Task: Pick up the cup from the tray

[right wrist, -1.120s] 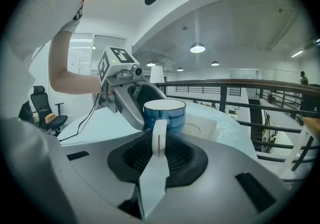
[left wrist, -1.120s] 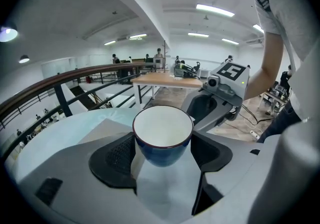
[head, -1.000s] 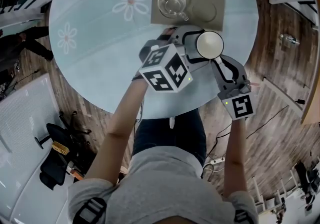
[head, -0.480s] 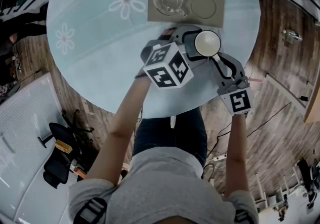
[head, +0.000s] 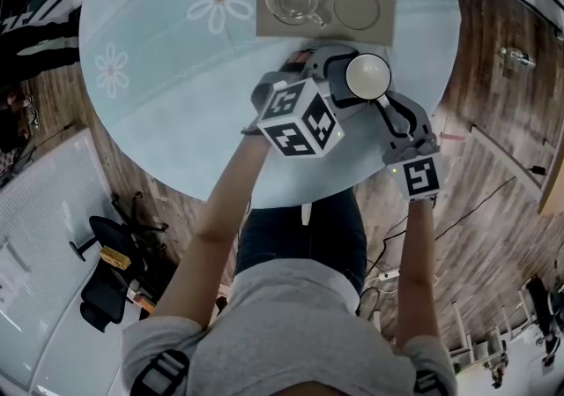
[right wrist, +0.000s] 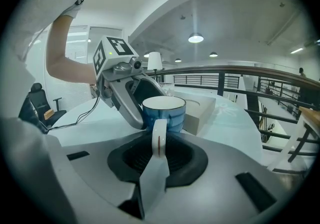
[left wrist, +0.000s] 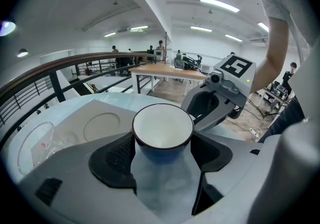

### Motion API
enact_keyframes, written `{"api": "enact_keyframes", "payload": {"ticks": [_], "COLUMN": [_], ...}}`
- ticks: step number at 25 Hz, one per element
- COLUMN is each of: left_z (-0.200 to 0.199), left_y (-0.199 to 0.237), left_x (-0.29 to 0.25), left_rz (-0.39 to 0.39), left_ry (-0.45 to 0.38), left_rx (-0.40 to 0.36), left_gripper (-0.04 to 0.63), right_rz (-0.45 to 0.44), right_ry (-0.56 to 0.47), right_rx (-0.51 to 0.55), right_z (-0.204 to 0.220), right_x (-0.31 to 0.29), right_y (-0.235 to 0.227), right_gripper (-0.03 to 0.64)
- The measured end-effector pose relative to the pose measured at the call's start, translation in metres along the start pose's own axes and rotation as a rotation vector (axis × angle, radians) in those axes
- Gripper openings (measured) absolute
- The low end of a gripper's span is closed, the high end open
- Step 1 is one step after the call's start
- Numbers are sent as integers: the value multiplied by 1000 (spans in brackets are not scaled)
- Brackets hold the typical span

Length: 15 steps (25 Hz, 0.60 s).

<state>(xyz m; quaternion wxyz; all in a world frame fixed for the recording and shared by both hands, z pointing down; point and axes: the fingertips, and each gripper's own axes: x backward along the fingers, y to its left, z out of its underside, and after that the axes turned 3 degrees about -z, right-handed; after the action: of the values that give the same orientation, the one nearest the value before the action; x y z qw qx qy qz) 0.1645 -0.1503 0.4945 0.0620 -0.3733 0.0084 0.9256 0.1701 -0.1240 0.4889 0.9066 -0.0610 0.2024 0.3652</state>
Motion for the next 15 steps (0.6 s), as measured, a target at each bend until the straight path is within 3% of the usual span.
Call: {"api": "enact_keyframes", "payload": {"ticks": [9, 15], "left_z": [-1, 0], "left_y": [-1, 0], "left_x": [-1, 8], "left_rz": [-28, -75], "left_ry": [-55, -97], "left_rx": [12, 73], "left_gripper": [353, 353], "right_rz": [16, 46], "right_ry": [7, -11], "right_rx": [16, -55], "right_z": [1, -2], "right_x": [-1, 0], "right_y": [3, 4], "right_gripper": [57, 57]}}
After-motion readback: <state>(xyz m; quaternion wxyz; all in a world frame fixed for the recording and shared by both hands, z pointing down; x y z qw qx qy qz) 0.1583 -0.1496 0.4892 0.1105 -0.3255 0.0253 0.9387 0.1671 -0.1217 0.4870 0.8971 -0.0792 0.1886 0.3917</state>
